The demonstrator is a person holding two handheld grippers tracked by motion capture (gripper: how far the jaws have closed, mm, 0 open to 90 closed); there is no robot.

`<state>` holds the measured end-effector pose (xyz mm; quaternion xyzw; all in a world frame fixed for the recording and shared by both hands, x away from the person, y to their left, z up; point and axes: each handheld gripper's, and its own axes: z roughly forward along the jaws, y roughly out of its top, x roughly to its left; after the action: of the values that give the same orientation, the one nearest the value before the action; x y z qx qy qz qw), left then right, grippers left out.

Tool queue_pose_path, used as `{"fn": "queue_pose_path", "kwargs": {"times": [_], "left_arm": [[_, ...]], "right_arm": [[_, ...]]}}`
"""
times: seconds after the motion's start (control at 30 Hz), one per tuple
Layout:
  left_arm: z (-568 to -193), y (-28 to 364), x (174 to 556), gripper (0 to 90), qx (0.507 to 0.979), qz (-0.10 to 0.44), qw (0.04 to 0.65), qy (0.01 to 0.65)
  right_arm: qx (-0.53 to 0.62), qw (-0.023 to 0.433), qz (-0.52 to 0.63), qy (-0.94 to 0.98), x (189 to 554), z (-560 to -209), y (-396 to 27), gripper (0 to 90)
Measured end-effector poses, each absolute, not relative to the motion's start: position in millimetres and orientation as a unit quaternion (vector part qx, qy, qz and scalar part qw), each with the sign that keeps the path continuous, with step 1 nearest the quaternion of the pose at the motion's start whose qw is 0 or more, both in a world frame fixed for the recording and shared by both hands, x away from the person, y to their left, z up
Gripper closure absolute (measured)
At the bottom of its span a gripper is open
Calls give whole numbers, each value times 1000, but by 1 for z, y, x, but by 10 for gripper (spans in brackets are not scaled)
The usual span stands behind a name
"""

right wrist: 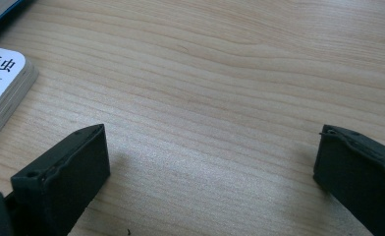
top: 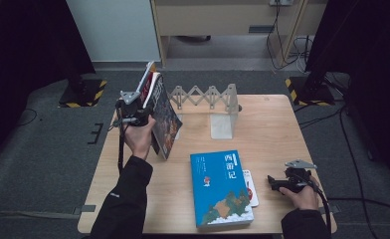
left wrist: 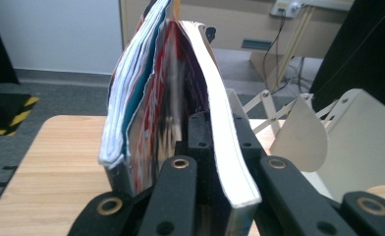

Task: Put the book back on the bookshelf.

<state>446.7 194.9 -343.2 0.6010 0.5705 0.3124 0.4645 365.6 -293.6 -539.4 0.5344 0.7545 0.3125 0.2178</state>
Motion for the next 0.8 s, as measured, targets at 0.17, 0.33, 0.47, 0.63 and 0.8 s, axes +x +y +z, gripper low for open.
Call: {"fn": "queue_pose_path", "kwargs": {"times": [0.17, 0.33, 0.47, 0.63, 0.8], "left_arm": [[-340, 199, 449, 822, 592, 292, 487, 572], [-331, 196, 450, 823, 587, 305, 493, 565], [-325, 194, 454, 822, 580, 317, 496, 563], [-326, 191, 454, 822, 586, 325, 488, 560], [-325, 187, 448, 822, 594, 327, 488, 551]], "right_arm": [[535, 218, 313, 754, 366, -539, -294, 4], [535, 218, 313, 754, 366, -539, -294, 4], [535, 217, 312, 754, 366, -539, -294, 4], [535, 218, 313, 754, 366, -539, -294, 4], [535, 217, 312, 754, 366, -539, -294, 4]]}}
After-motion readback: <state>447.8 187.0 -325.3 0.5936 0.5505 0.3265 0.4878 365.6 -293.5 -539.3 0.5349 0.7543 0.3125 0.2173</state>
